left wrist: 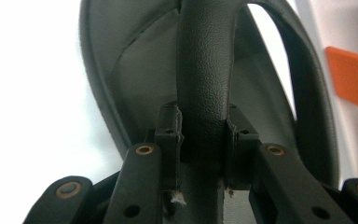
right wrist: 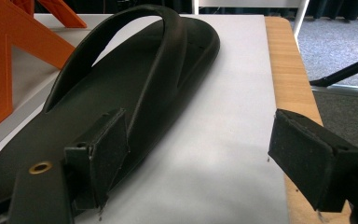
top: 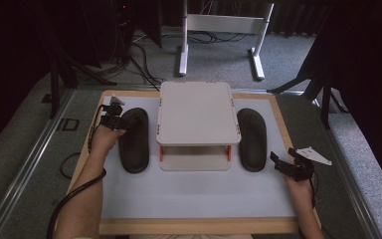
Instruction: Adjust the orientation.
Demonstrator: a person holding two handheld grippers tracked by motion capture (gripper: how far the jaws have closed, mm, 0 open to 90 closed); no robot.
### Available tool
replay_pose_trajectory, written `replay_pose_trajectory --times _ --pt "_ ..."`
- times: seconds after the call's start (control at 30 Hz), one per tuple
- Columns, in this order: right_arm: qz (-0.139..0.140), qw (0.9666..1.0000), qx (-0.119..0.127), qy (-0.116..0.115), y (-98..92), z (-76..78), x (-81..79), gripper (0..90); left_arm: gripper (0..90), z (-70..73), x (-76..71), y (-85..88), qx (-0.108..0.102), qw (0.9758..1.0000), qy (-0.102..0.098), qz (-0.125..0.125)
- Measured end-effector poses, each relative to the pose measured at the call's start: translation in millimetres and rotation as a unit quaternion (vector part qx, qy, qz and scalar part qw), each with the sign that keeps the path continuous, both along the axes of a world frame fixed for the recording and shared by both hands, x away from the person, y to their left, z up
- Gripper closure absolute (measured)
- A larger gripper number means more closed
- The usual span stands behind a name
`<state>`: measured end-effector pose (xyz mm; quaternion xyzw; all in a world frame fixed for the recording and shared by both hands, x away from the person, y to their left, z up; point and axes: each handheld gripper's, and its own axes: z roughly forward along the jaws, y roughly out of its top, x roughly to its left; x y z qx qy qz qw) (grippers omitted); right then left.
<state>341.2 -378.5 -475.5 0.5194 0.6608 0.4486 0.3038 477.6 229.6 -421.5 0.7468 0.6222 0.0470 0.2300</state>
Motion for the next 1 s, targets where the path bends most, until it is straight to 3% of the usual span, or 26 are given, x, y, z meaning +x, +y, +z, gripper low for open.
replay_pose_trajectory --times 0.37,0.57,0.7,0.9,1.0 --pt "0.008 1.0000 -0.006 -0.002 1.2 0.0 -0.5 12.9 71.9 21.4 -2.6 -3.1 -0.004 0.9998 -0.012 -0.014" --pt "0.007 0.9999 -0.007 -0.007 1.3 0.1 -0.9 12.4 71.9 43.5 -5.8 -2.2 -0.002 0.9996 -0.023 -0.016" --pt "0.008 0.9998 -0.015 -0.007 2.9 -0.3 -0.8 12.4 71.9 58.1 -7.0 -0.4 -0.024 0.9992 -0.025 -0.019" --pt "0.003 0.9998 -0.019 -0.009 3.5 -0.5 -0.9 12.2 71.9 80.5 -9.7 -6.0 -0.007 0.9991 -0.037 -0.020" --pt "0.001 0.9998 -0.019 -0.010 3.9 -0.5 -1.1 12.2 71.8 92.0 -11.1 -7.9 -0.012 0.9987 -0.045 -0.019"
